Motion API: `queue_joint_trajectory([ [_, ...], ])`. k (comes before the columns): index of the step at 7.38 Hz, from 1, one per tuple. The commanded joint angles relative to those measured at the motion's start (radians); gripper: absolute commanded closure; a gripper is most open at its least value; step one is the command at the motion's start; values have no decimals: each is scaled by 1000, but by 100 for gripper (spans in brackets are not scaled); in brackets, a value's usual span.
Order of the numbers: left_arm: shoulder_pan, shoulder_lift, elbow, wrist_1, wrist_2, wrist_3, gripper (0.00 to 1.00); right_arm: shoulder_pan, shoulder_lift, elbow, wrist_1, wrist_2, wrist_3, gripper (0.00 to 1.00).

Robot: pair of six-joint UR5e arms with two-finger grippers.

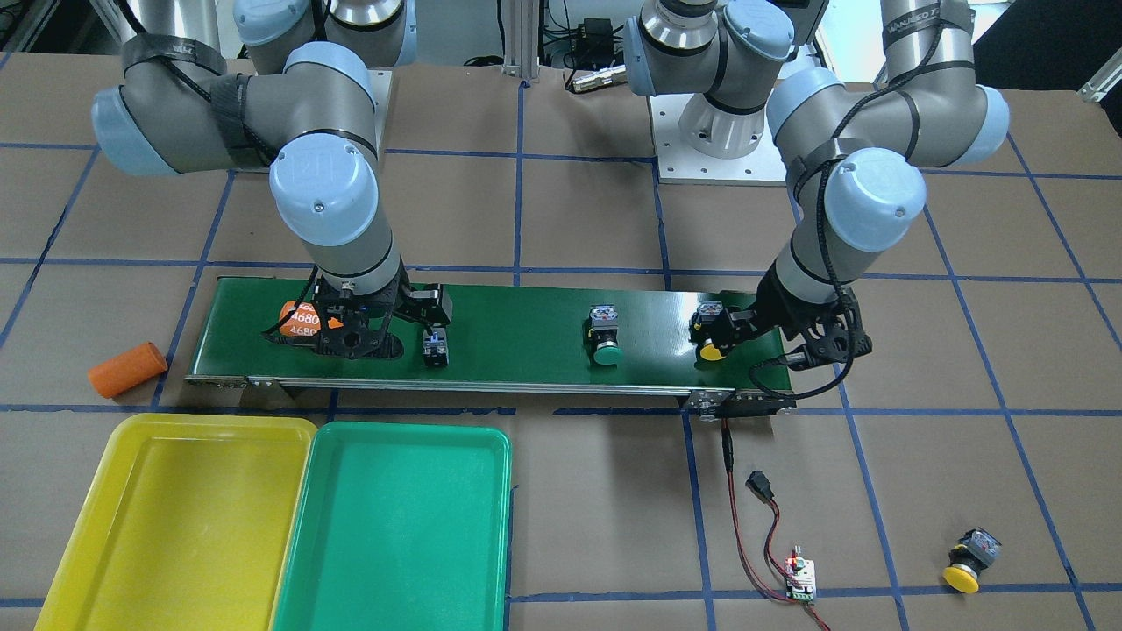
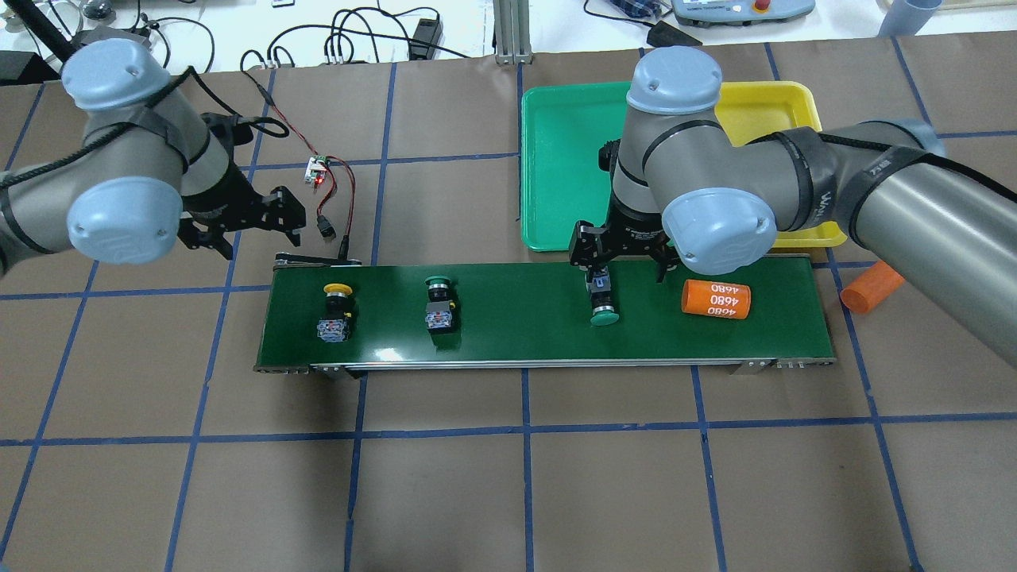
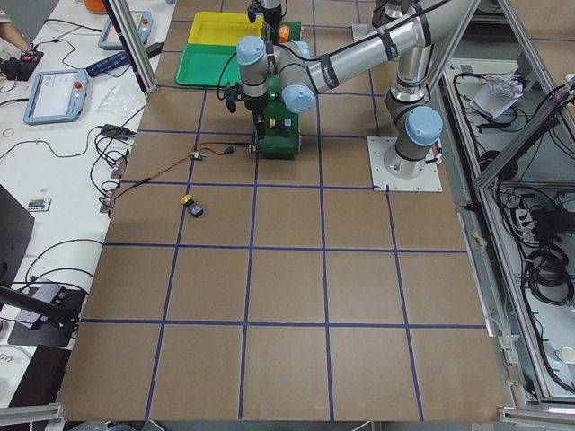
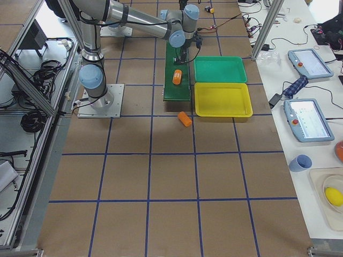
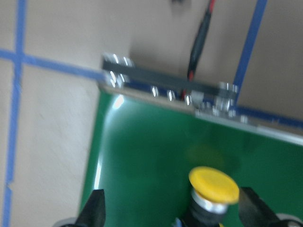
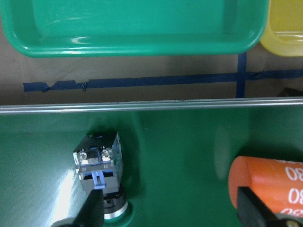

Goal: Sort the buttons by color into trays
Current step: 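Place the yellow button on the belt while the right gripper grasps a green button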

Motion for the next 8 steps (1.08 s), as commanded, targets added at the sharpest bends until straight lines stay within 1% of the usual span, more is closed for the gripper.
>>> queue_joint_trajectory([
  [1, 112, -162, 206, -12, 40, 330, 0, 1, 15, 24, -6, 23, -4, 0],
  [2, 119, -251, 316, -15, 74, 456, 0, 1, 34, 27, -16, 23, -4, 1],
  [3, 152, -334, 403, -16, 70, 614, 0, -3, 42, 27, -19, 20, -2, 19],
  [4, 206, -405, 455, -19, 62, 753, 0, -9, 42, 27, -19, 12, -13, 72],
  [5, 235, -457, 484, -7, 47, 858, 0, -12, 40, 26, -7, 3, -13, 100],
  [6, 240, -505, 530, -1, -26, 975, 0, -12, 37, 20, -5, 4, -10, 100],
  [7, 238, -545, 575, -5, -47, 999, 0, -19, 37, 15, -5, 3, -10, 100],
  [8, 237, -560, 583, -10, -70, 999, 0, -22, 29, 12, -5, -2, -10, 100],
])
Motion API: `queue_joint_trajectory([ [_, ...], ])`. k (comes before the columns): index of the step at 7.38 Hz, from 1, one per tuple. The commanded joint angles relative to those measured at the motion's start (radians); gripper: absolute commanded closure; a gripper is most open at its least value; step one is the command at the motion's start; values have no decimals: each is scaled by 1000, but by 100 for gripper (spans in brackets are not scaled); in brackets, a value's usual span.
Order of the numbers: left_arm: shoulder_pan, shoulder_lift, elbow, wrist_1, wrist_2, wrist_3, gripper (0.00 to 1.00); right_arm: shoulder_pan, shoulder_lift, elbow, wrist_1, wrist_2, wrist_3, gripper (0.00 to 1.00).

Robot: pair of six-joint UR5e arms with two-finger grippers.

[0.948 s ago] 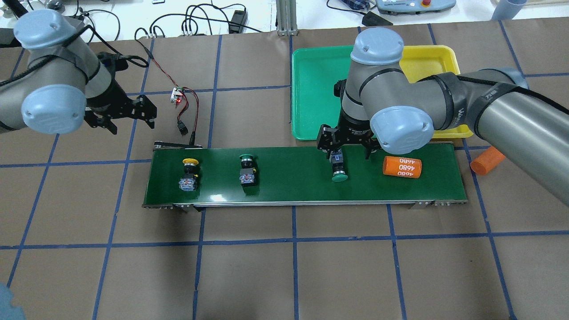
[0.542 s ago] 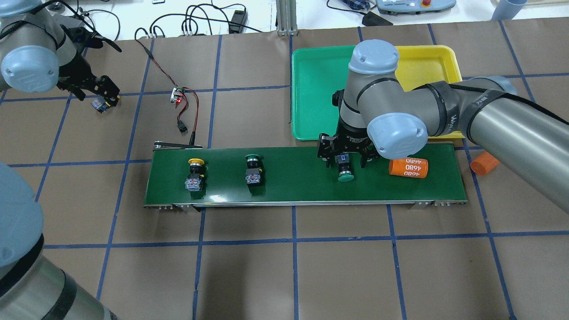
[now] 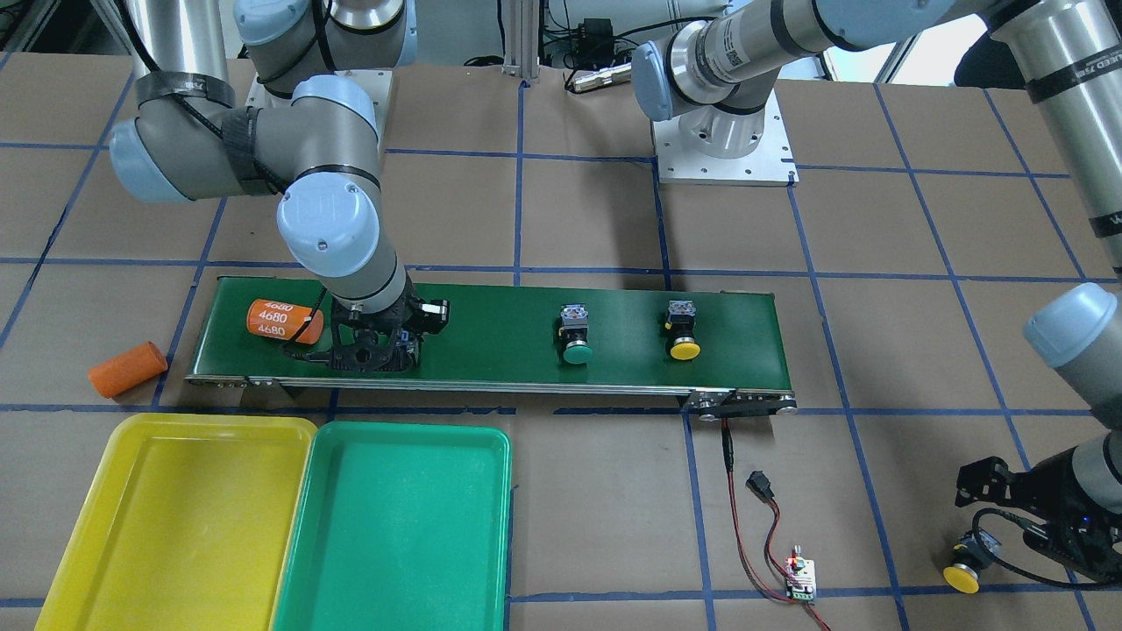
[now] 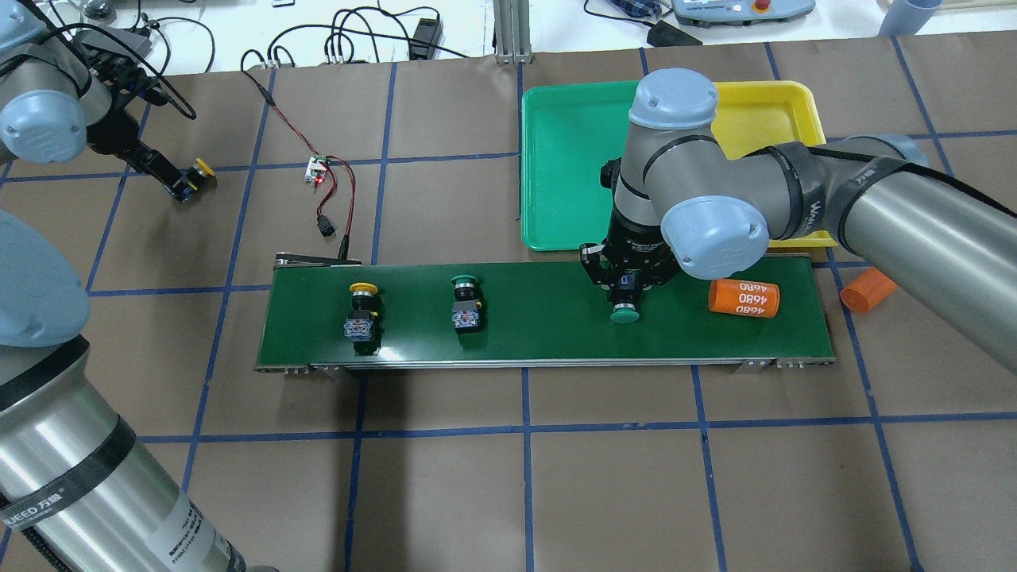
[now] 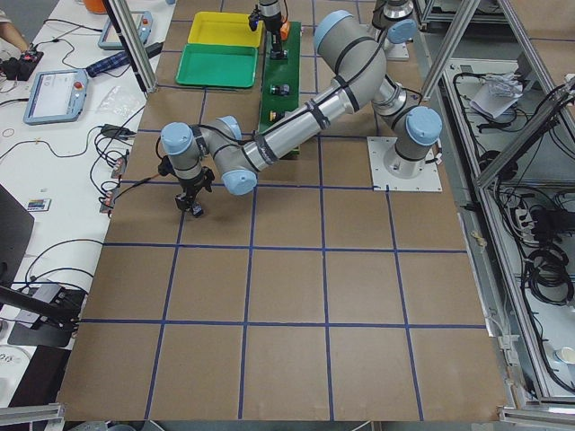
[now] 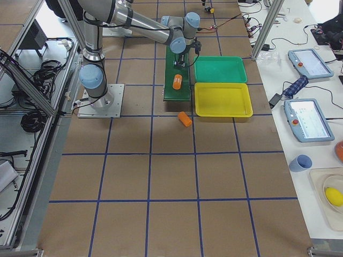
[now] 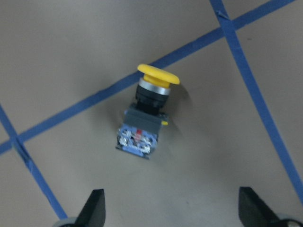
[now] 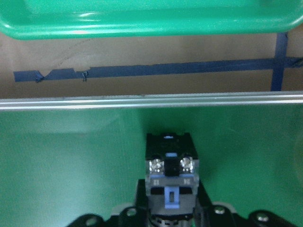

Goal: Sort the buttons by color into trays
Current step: 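Carry the green button to the green tray while the left gripper places a yellow button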

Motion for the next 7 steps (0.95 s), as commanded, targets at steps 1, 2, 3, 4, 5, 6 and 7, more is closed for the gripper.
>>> queue_joint_trajectory([
  [1, 2, -50, 34, 2, -51, 33, 0, -4, -14, -28, 1, -1, 0, 100],
  [2, 2, -62, 34, 5, -51, 25, 0, 1, -29, -69, 48, -1, 2, 100],
  [3, 1, -66, 34, 5, -46, 13, 18, -2, -12, -113, 45, -1, 0, 100],
  [4, -4, -63, 26, 2, -40, 10, 73, -2, 21, -167, 35, 2, 6, 100],
  [5, -2, -61, 29, -8, -42, -1, 98, -2, 72, -237, 13, 0, 9, 100],
  [6, -13, -43, 25, -16, -39, -38, 100, -2, 134, -320, 7, -16, 9, 100],
  [7, -24, -2, 20, -118, -46, -181, 100, -2, 206, -388, -21, -36, 2, 100],
])
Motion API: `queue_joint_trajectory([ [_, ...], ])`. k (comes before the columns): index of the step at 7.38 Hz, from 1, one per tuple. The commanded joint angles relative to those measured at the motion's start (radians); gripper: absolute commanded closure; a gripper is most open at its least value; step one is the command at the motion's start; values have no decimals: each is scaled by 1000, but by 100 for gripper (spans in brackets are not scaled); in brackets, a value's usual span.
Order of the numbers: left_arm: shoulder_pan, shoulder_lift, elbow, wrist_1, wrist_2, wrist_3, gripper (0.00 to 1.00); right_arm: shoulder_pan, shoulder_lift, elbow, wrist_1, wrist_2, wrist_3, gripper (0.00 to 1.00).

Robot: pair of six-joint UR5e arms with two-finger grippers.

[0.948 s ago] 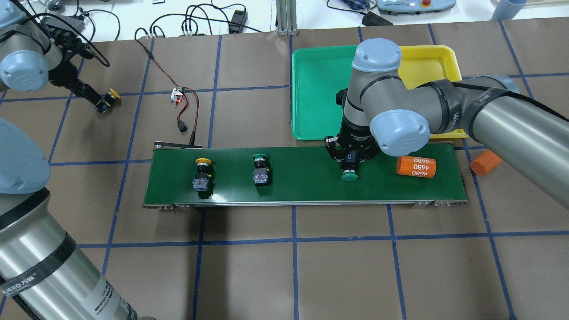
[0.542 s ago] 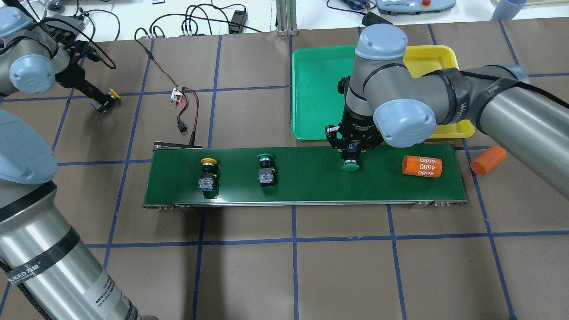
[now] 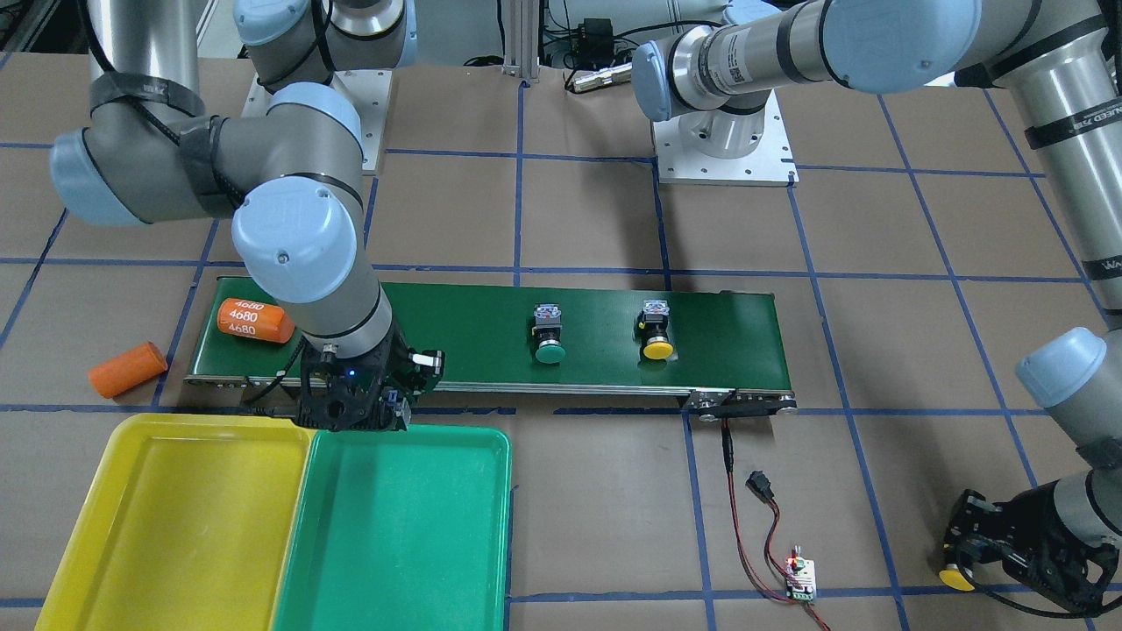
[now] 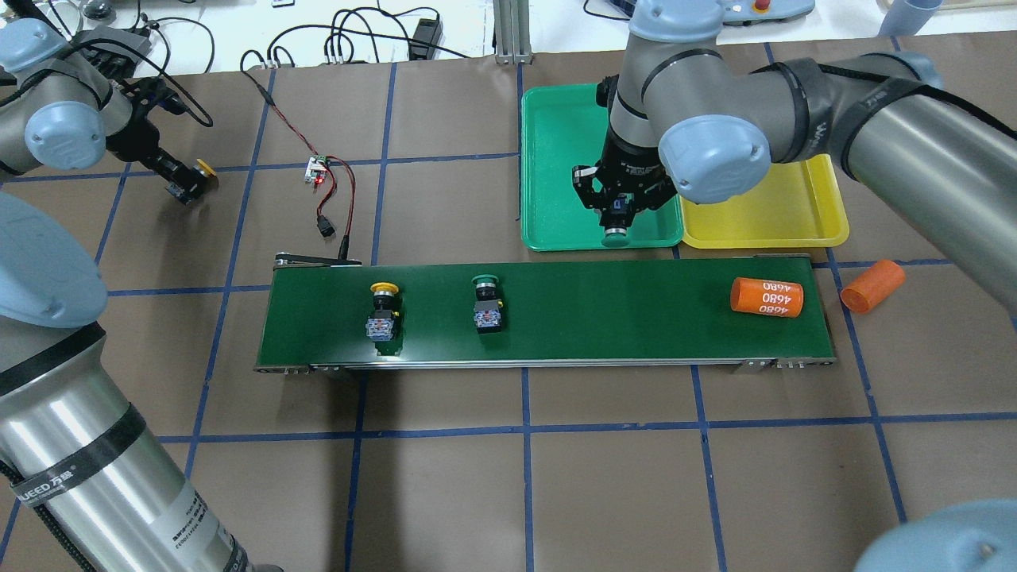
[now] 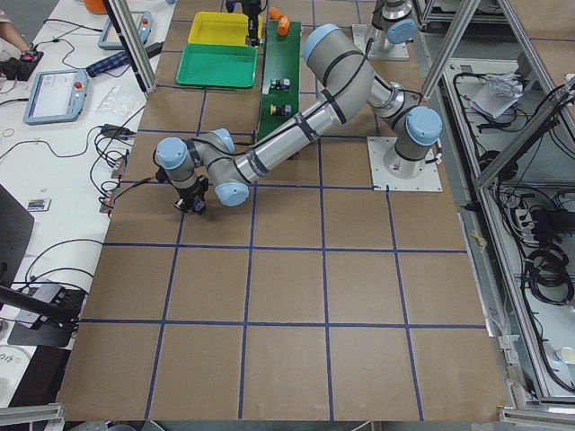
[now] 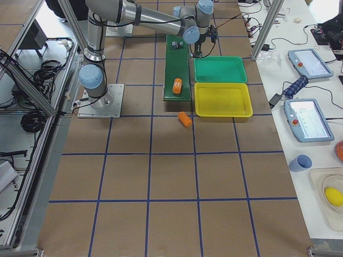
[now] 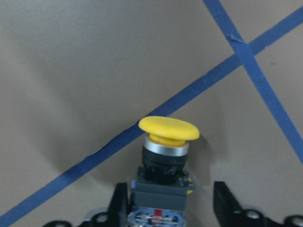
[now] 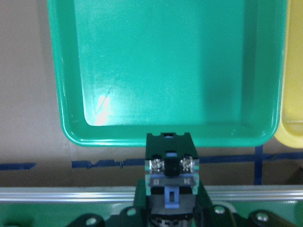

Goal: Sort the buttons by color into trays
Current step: 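Carry the green button to the green tray while the left gripper places a yellow button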

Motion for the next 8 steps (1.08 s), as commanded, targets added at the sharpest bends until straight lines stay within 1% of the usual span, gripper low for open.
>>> queue_joint_trajectory([
  [1, -21, 105, -24, -173, -5, -238, 100, 0, 128, -98, -105, -22, -5, 100],
  [2, -68, 175, -91, -204, 7, -332, 100, -2, 156, -100, -149, -30, -8, 100],
  [3, -109, 259, -206, -197, 8, -477, 100, -15, 159, -100, -150, -63, -11, 100],
  [4, -142, 341, -295, -195, 11, -620, 100, -40, 164, -95, -150, -70, -13, 100],
  [5, -178, 408, -358, -195, 9, -717, 100, -49, 175, -93, -148, -68, -13, 100],
  [6, -249, 459, -414, -190, 12, -856, 100, -49, 190, -92, -148, -73, -11, 88],
  [7, -316, 488, -457, -181, 14, -991, 100, -49, 193, -90, -150, -73, -11, 66],
  [8, -353, 499, -491, -143, 11, -1070, 100, -49, 195, -89, -157, -73, -11, 1],
])
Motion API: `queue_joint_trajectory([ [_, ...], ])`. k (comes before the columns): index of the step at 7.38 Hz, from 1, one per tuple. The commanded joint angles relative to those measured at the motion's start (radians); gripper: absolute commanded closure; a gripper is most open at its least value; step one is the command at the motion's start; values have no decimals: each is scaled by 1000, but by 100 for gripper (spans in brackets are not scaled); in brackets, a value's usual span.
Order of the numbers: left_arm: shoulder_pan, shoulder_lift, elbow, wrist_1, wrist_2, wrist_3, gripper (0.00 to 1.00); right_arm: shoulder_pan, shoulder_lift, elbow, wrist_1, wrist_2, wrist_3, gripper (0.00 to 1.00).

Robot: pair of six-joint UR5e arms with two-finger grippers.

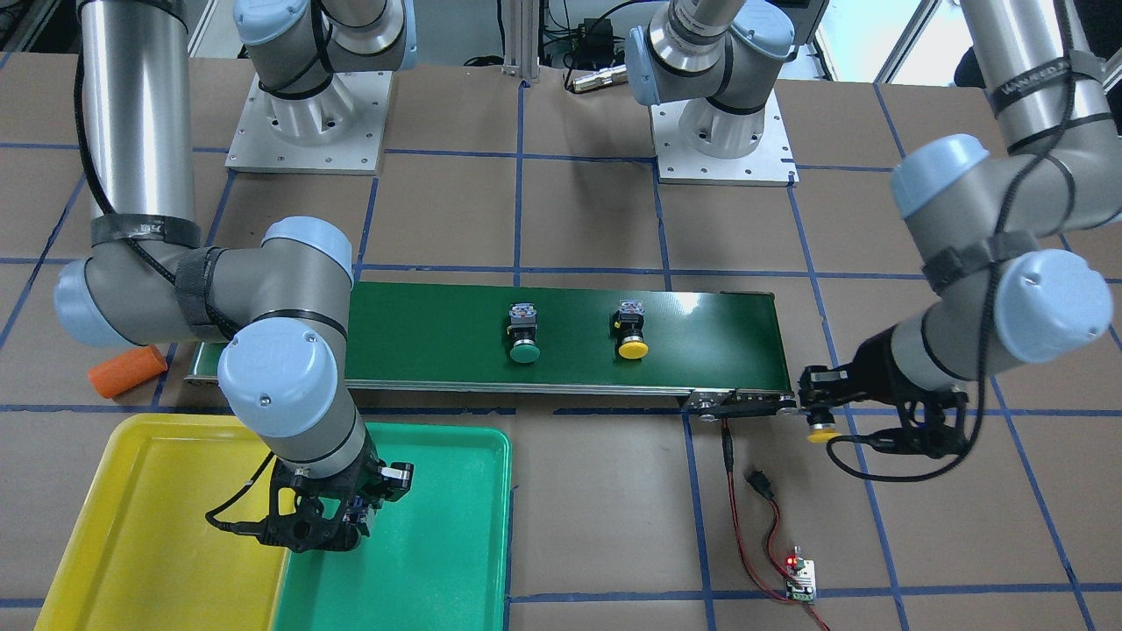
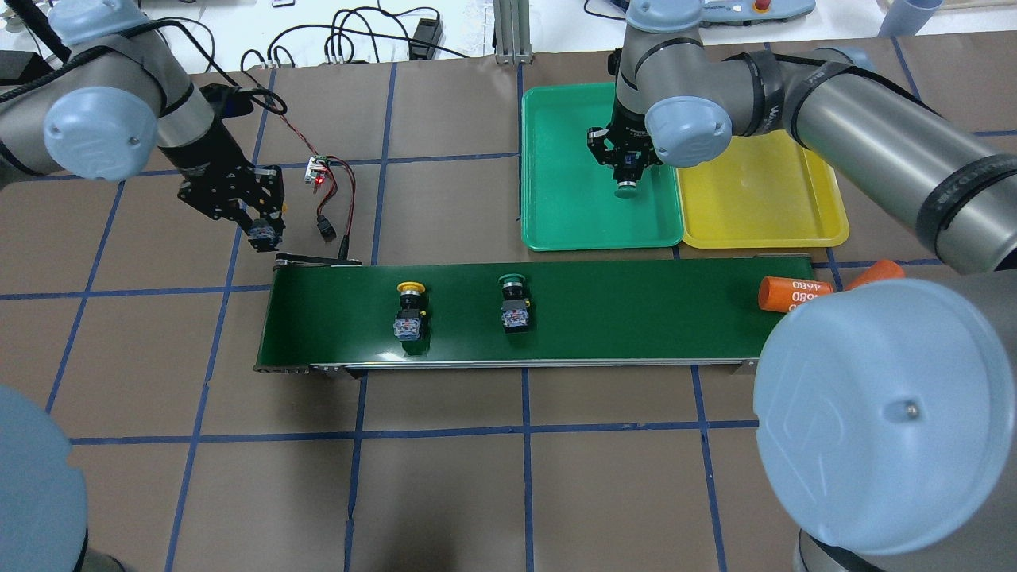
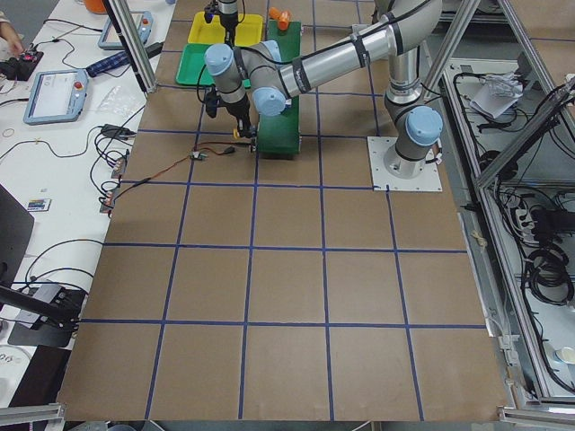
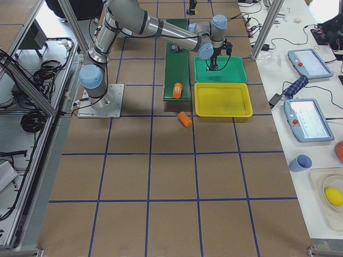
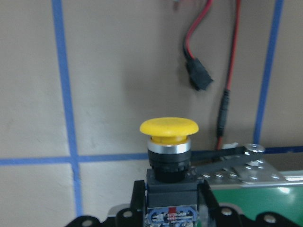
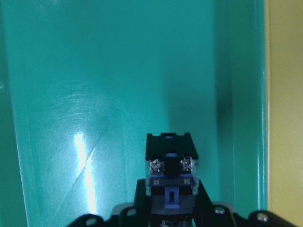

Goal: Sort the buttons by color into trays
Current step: 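Carry the green button to the green tray while the left gripper places a yellow button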

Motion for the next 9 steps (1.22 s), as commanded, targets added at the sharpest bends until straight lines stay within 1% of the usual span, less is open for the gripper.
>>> queue_joint_trajectory([
  [1, -95, 45, -85, 45, -3, -251, 100, -2, 2, 2, -14, 1, 2, 0],
  [2, -123, 50, -126, 78, -3, -240, 100, -2, -6, 2, -11, 1, 2, 0],
  [3, -125, 54, -149, 146, -1, -200, 100, -2, -4, 2, -12, 2, 3, 0],
  [4, -126, 71, -158, 142, 0, -198, 100, -2, -7, 2, -9, 1, 3, 0],
  [5, -126, 92, -193, 142, 2, -160, 100, -1, -7, 2, -8, 1, 3, 0],
  [6, -120, 112, -235, 154, 11, -73, 100, -2, -7, 2, -9, -1, 3, 0],
  [8, -123, 142, -246, 149, 25, -66, 100, -4, -20, 2, -8, -2, 3, 0],
  [9, -125, 145, -252, 149, 26, -65, 85, -4, -23, 3, -6, -4, 3, 0],
])
